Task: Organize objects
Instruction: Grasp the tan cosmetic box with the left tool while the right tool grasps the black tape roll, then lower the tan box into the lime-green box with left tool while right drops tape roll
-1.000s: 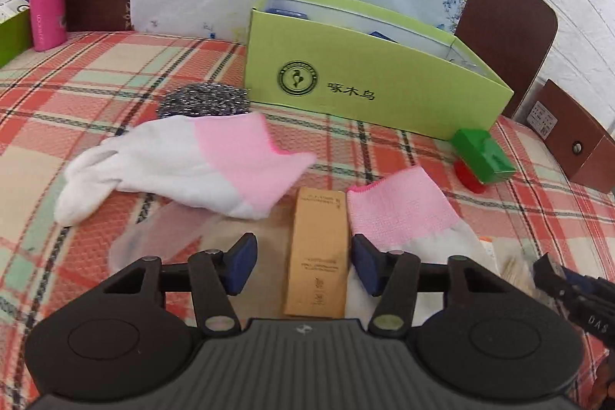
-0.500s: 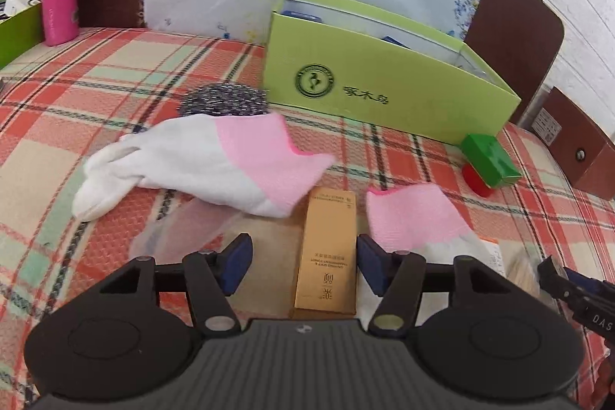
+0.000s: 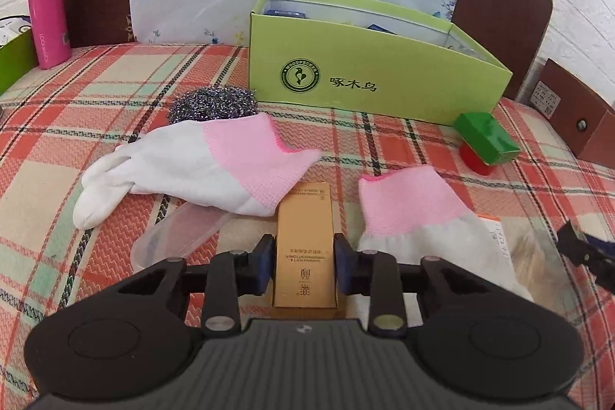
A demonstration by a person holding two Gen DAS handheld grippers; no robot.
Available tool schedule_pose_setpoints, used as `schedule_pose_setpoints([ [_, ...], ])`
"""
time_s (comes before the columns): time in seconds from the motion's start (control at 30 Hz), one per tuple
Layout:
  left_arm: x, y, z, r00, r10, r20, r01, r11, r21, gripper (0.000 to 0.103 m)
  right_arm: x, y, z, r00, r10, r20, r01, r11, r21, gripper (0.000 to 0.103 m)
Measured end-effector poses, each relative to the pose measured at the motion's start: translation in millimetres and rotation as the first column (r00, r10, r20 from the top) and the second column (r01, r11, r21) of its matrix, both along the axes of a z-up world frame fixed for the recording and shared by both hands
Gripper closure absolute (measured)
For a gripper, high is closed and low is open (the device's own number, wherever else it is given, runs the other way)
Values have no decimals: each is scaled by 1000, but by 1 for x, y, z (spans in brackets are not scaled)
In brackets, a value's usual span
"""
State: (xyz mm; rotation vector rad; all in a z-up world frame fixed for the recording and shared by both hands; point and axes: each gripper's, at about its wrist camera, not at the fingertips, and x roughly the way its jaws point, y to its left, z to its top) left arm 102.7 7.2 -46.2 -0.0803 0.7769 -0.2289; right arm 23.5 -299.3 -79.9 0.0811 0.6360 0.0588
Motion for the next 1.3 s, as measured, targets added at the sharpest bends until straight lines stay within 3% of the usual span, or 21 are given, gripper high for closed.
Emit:
schedule_pose_setpoints([
  [0.13, -6, -1, 16, 999, -32, 21, 33, 999, -35, 69, 2, 8, 22, 996, 60, 62, -62, 998, 24, 71],
  [0.3, -6, -10, 51, 990, -88, 109, 94, 994, -53, 69, 20, 21, 44, 984, 128, 123, -134, 990, 42, 71],
  [0.63, 38, -40, 105, 957, -147, 250, 171, 982, -75, 69, 81, 50, 77, 954, 204, 218, -197, 979, -54, 71],
  [0.93, 118, -82, 127, 948, -185, 259, 229, 961, -152, 69, 172, 53, 77, 955, 198, 220, -161, 971, -179, 71],
  [1.13, 180, -108, 110, 965, -175, 197, 219, 947, -233, 70, 224, 46, 68, 967, 180, 181, -143, 970, -198, 71],
  [1.2, 193, -110, 99, 966, -158, 206, 209, 942, -261, 61, 236, 46, 61, 968, 177, 178, -139, 969, -203, 71],
  [1.23, 198, -110, 94, 969, -150, 194, 200, 943, -266, 39, 241, 45, 57, 969, 175, 175, -138, 969, -206, 68],
  [1.27, 201, -107, 89, 976, -130, 174, 173, 949, -263, 31, 244, 44, 54, 972, 163, 172, -125, 969, -212, 56],
  [1.3, 201, -102, 85, 979, -113, 169, 155, 953, -260, 31, 243, 43, 51, 975, 144, 171, -105, 970, -219, 51],
])
